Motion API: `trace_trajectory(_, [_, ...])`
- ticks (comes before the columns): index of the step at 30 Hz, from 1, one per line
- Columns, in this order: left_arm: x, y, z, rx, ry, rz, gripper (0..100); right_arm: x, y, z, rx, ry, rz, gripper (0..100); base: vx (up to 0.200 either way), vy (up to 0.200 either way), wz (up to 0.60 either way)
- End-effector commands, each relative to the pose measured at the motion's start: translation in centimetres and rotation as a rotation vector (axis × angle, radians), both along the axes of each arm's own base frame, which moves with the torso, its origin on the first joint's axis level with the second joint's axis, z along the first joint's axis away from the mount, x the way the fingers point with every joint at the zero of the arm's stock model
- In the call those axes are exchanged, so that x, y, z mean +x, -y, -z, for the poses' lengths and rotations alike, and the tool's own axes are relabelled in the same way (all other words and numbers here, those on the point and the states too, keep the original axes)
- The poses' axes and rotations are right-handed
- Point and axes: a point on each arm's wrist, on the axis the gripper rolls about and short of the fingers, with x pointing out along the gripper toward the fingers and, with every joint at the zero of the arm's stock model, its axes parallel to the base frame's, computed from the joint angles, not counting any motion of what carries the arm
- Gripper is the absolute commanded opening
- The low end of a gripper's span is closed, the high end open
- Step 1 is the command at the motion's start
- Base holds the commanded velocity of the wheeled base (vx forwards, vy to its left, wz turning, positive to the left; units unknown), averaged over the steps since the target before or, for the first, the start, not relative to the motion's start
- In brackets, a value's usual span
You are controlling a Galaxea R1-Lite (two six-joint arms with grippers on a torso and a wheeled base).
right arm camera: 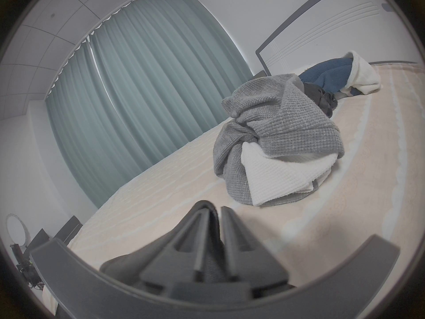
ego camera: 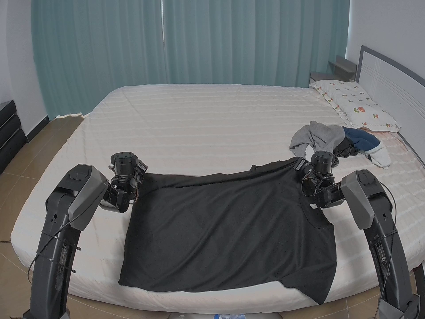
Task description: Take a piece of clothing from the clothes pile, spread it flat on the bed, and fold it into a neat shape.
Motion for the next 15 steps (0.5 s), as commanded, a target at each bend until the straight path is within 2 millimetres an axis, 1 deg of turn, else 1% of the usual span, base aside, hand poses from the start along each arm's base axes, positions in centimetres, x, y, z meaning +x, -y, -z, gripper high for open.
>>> trace_trajectory(1, [0.0, 0.1, 0.2, -0.001, -0.002, 0.001, 100, -0.1, -0.1, 0.5, -0.002, -0.009, -0.002, 100, 0.0, 0.0, 0.0])
trace_trajectory(3, [-0.1, 0.1, 0.2, -0.001, -0.006, 0.001, 100, -0.6, 0.2, 0.4, -0.005, -0.029, 0.002, 100, 0.0, 0.0, 0.0])
trace_trajectory(4, [-0.3, 0.0, 0.3, -0.004, -0.016, -0.003, 100, -1.1, 0.5, -0.6, -0.005, -0.032, 0.005, 100, 0.0, 0.0, 0.0])
trace_trajectory(5, [-0.6, -0.1, 0.3, -0.004, -0.027, -0.003, 100, -1.4, 0.6, -1.1, -0.003, -0.035, 0.006, 100, 0.0, 0.0, 0.0])
trace_trajectory(6, [-1.1, -0.1, -0.3, -0.008, -0.034, -0.005, 100, -2.3, 1.0, -1.8, -0.003, -0.048, 0.007, 100, 0.0, 0.0, 0.0])
trace_trajectory(9, [-2.9, -0.4, -3.0, -0.025, -0.04, -0.007, 100, -5.0, 2.6, -4.5, -0.004, -0.065, 0.002, 100, 0.0, 0.0, 0.0])
trace_trajectory(10, [-2.9, -0.4, -3.0, -0.025, -0.04, -0.007, 100, -5.0, 2.6, -4.5, -0.004, -0.065, 0.002, 100, 0.0, 0.0, 0.0])
trace_trajectory(11, [-3.6, -0.5, -4.2, -0.043, -0.034, -0.009, 100, -6.3, 3.1, -5.7, 0.003, -0.084, -0.017, 100, 0.0, 0.0, 0.0])
trace_trajectory(12, [-4.2, -0.9, -5.7, -0.058, -0.017, -0.013, 100, -8.1, 3.9, -6.8, 0.01, -0.113, -0.032, 100, 0.0, 0.0, 0.0])
trace_trajectory(13, [-4.6, -1.1, -6.6, -0.06, -0.013, -0.015, 100, -8.1, 3.9, -6.8, 0.01, -0.113, -0.032, 100, 0.0, 0.0, 0.0])
trace_trajectory(14, [-5.1, -1.3, -7.1, -0.059, -0.016, -0.018, 100, -10.8, 4.6, -8.1, 0.025, -0.148, -0.054, 100, 0.0, 0.0, 0.0])
trace_trajectory(15, [-5.4, -1.4, -7.5, -0.059, -0.016, -0.018, 100, -11.5, 4.6, -8.4, 0.031, -0.157, -0.059, 100, 0.0, 0.0, 0.0])
